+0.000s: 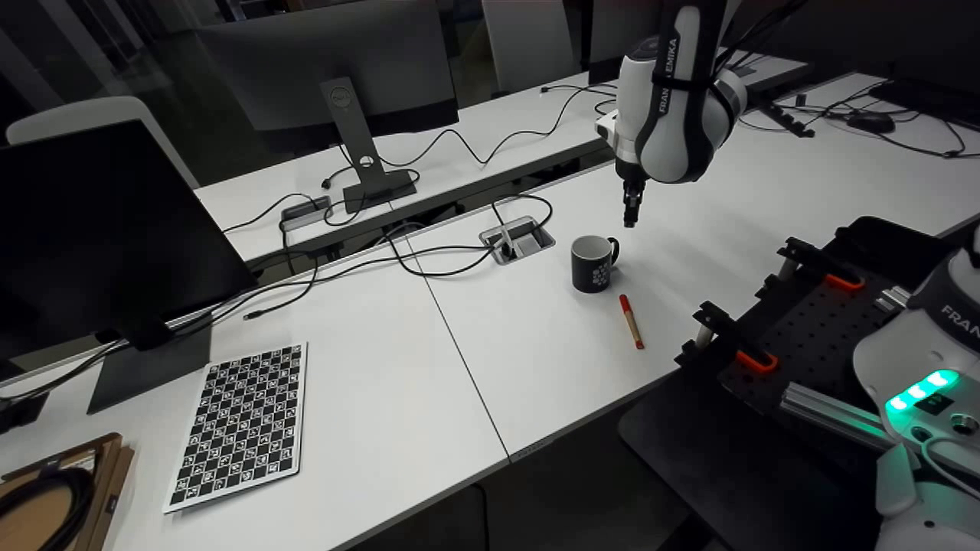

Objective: Move the black mug to the left

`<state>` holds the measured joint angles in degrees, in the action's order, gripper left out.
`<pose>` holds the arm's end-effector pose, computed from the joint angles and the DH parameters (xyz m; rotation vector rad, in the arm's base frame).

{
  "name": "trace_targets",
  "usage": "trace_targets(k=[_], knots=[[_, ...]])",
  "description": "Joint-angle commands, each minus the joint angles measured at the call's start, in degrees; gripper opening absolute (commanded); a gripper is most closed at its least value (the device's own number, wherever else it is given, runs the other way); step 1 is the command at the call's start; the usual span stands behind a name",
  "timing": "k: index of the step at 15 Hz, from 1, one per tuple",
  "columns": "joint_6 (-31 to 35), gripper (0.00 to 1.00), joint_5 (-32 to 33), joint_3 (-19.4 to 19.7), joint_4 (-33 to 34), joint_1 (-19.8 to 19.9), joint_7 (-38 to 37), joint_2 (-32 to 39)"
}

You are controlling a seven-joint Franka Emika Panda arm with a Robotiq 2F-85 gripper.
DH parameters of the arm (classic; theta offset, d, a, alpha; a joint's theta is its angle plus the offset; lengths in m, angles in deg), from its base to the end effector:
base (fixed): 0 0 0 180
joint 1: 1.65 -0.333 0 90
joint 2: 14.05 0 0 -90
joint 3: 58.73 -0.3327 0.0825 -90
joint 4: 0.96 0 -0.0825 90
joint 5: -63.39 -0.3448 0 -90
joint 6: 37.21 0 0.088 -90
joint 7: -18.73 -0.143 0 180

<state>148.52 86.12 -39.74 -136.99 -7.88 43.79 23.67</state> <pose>0.4953 -0.0858 0.0996 2.7104 0.9935 0.1789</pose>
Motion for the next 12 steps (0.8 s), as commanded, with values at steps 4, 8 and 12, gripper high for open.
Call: trace_targets(k=[4, 8, 12], knots=[[3.67, 1.0, 4.21, -3.56, 2.7, 4.87, 4.55, 1.13], [5.55, 1.0, 10.38, -6.42, 4.89, 8.93, 11.22, 2.91], [4.27, 1.0, 14.92, -6.0, 6.71, 9.86, 17.51, 4.46]])
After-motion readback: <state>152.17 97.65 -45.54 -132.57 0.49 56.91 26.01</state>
